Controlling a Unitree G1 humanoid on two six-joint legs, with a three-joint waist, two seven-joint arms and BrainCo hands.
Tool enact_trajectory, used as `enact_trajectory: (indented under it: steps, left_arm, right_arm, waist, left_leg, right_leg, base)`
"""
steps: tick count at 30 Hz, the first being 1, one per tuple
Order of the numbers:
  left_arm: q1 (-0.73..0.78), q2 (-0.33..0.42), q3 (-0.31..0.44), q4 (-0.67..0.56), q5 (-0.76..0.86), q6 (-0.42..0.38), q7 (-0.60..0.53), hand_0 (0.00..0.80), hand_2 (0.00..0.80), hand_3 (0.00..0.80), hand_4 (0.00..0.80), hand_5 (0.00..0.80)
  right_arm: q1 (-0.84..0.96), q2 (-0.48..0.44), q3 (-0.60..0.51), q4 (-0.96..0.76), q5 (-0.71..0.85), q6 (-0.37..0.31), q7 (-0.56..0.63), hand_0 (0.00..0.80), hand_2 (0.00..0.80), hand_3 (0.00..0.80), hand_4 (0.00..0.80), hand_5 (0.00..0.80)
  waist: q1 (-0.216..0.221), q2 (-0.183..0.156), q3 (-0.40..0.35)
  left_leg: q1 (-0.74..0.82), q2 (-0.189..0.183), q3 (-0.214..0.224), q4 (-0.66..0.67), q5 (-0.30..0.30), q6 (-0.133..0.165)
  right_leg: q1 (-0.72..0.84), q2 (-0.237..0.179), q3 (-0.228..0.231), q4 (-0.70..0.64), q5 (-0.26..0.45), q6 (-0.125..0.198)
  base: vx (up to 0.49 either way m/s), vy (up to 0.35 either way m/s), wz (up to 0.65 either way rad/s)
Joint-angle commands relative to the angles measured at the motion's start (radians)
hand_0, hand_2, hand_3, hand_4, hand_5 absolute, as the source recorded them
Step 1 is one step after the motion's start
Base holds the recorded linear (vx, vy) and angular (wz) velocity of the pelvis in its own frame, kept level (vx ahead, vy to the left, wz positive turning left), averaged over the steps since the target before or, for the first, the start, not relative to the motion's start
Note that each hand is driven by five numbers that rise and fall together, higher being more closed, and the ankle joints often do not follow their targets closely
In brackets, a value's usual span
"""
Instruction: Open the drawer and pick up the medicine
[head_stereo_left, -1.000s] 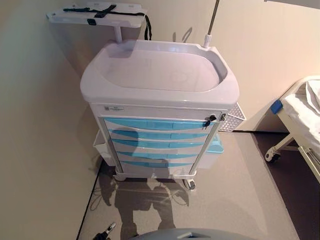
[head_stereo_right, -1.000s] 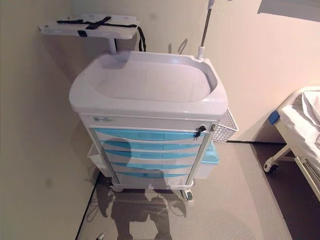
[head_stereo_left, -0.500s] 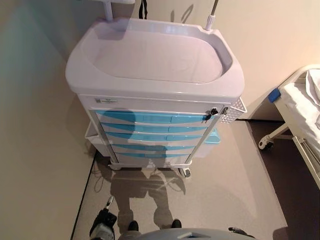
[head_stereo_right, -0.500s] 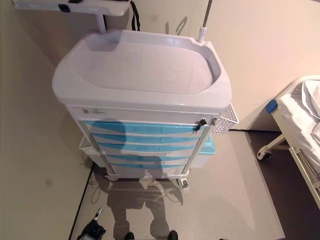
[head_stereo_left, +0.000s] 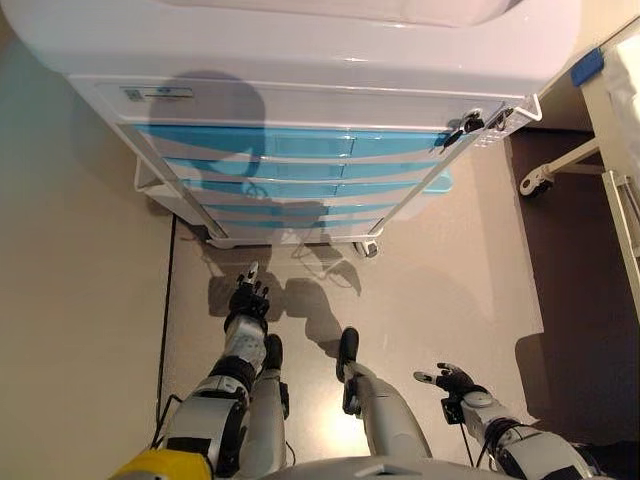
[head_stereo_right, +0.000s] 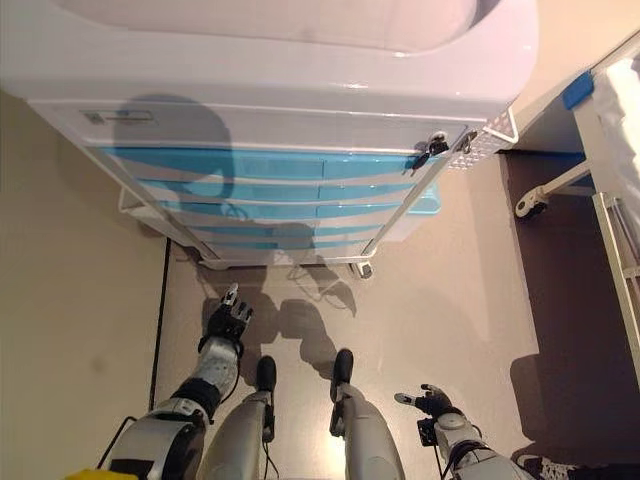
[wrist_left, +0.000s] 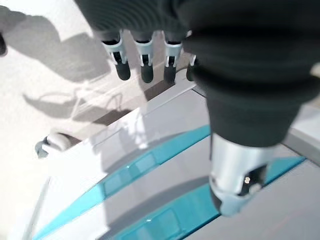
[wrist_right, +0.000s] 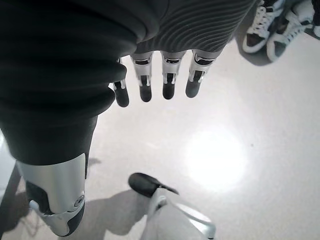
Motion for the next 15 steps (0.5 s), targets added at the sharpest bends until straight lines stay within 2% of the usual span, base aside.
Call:
enact_trajectory:
  steps: [1, 5, 6, 7, 8, 9, 10, 11, 12, 13, 15]
  left_arm:
    - [-0.038, -0.023, -0.034, -0.069, -0.053, -0.043, -0.002, 0.0, 0.0, 0.0, 0.0, 0.0]
    - [-0.07, -0.036, -0.064, -0.144, -0.083, -0.067, 0.001, 0.0, 0.0, 0.0, 0.0, 0.0]
    - [-0.088, -0.043, -0.093, -0.209, -0.088, -0.082, 0.004, 0.0, 0.0, 0.0, 0.0, 0.0]
    - [-0.087, -0.043, -0.093, -0.211, -0.087, -0.082, 0.005, 0.0, 0.0, 0.0, 0.0, 0.0]
    - [-0.101, -0.048, -0.123, -0.296, -0.096, -0.101, 0.008, 0.0, 0.0, 0.0, 0.0, 0.0]
    - [-0.104, -0.05, -0.133, -0.331, -0.1, -0.107, 0.008, 0.0, 0.0, 0.0, 0.0, 0.0]
    - [-0.107, -0.052, -0.146, -0.376, -0.104, -0.116, 0.01, 0.0, 0.0, 0.0, 0.0, 0.0]
    - [-0.105, -0.053, -0.146, -0.378, -0.103, -0.117, 0.012, 0.0, 0.0, 0.0, 0.0, 0.0]
    - [-0.11, -0.054, -0.158, -0.409, -0.107, -0.12, 0.014, 0.0, 0.0, 0.0, 0.0, 0.0]
    - [-0.118, -0.051, -0.178, -0.473, -0.093, -0.13, 0.027, 0.0, 0.0, 0.0, 0.0, 0.0]
    - [-0.12, -0.05, -0.188, -0.502, -0.086, -0.133, 0.029, 0.0, 0.0, 0.0, 0.0, 0.0]
  right_arm:
    - [0.01, -0.043, 0.026, -0.02, 0.031, -0.012, -0.024, 0.0, 0.0, 0.0, 0.0, 0.0]
    - [0.004, -0.051, 0.025, -0.021, 0.036, -0.011, -0.027, 0.0, 0.0, 0.0, 0.0, 0.0]
    - [0.0, -0.057, 0.025, -0.022, 0.037, -0.01, -0.03, 0.0, 0.0, 0.0, 0.0, 0.0]
    - [0.0, -0.057, 0.025, -0.022, 0.037, -0.01, -0.03, 0.0, 0.0, 0.0, 0.0, 0.0]
    - [-0.004, -0.064, 0.025, -0.023, 0.036, -0.01, -0.032, 0.0, 0.0, 0.0, 0.0, 0.0]
    - [-0.002, -0.066, 0.026, -0.022, 0.035, -0.008, -0.033, 0.0, 0.0, 0.0, 0.0, 0.0]
    - [-0.002, -0.067, 0.026, -0.022, 0.034, -0.007, -0.033, 0.0, 0.0, 0.0, 0.0, 0.0]
    - [-0.001, -0.067, 0.025, -0.022, 0.034, -0.007, -0.033, 0.0, 0.0, 0.0, 0.0, 0.0]
    - [0.0, -0.068, 0.028, -0.022, 0.035, -0.005, -0.032, 0.0, 0.0, 0.0, 0.0, 0.0]
    - [0.002, -0.071, 0.028, -0.019, 0.033, -0.003, -0.03, 0.0, 0.0, 0.0, 0.0, 0.0]
    - [0.003, -0.072, 0.027, -0.017, 0.034, -0.001, -0.029, 0.0, 0.0, 0.0, 0.0, 0.0]
  waist:
    - [-0.024, 0.021, -0.056]
    - [-0.03, 0.025, -0.063]
    - [-0.033, 0.027, -0.066]
    - [-0.033, 0.027, -0.067]
    - [-0.036, 0.032, -0.067]
    - [-0.034, 0.037, -0.071]
    - [-0.036, 0.035, -0.065]
    - [-0.035, 0.035, -0.066]
    - [-0.034, 0.041, -0.069]
    - [-0.032, 0.044, -0.062]
    - [-0.032, 0.045, -0.06]
  left_leg:
    - [-0.047, -0.043, 0.003, 0.047, -0.066, 0.023]
    - [-0.083, -0.044, 0.007, 0.072, -0.073, 0.022]
    - [-0.101, -0.044, 0.006, 0.087, -0.075, 0.023]
    - [-0.104, -0.044, 0.006, 0.088, -0.076, 0.023]
    - [-0.119, -0.043, 0.01, 0.097, -0.076, 0.024]
    - [-0.111, -0.04, 0.004, 0.104, -0.107, 0.02]
    - [-0.131, -0.044, 0.013, 0.115, -0.082, 0.027]
    - [-0.132, -0.044, 0.013, 0.116, -0.083, 0.027]
    - [-0.125, -0.041, 0.005, 0.125, -0.113, 0.023]
    - [-0.137, -0.04, 0.007, 0.152, -0.124, 0.026]
    - [-0.144, -0.04, 0.009, 0.167, -0.128, 0.027]
  right_leg:
    - [-0.049, -0.028, 0.026, 0.099, -0.042, 0.047]
    - [-0.091, -0.029, 0.029, 0.122, -0.043, 0.046]
    - [-0.112, -0.034, 0.029, 0.134, -0.041, 0.047]
    - [-0.114, -0.034, 0.029, 0.136, -0.041, 0.047]
    - [-0.135, -0.036, 0.032, 0.15, -0.043, 0.047]
    - [-0.133, -0.031, 0.036, 0.168, -0.07, 0.054]
    - [-0.15, -0.039, 0.032, 0.172, -0.047, 0.046]
    - [-0.151, -0.039, 0.033, 0.173, -0.048, 0.046]
    - [-0.149, -0.033, 0.039, 0.191, -0.077, 0.051]
    - [-0.163, -0.034, 0.04, 0.219, -0.086, 0.048]
    - [-0.169, -0.033, 0.043, 0.232, -0.092, 0.046]
  base:
    - [-0.031, 0.014, 0.06]
    - [-0.061, 0.024, 0.03]
    - [-0.035, 0.004, -0.02]
    - [-0.069, 0.011, -0.03]
    - [0.048, 0.006, -0.02]
    - [-0.065, 0.008, -0.04]
    - [-0.031, 0.0, -0.05]
    - [-0.034, 0.0, -0.06]
    - [0.048, -0.008, -0.06]
    - [0.035, -0.015, -0.07]
    - [-0.033, -0.013, -0.05]
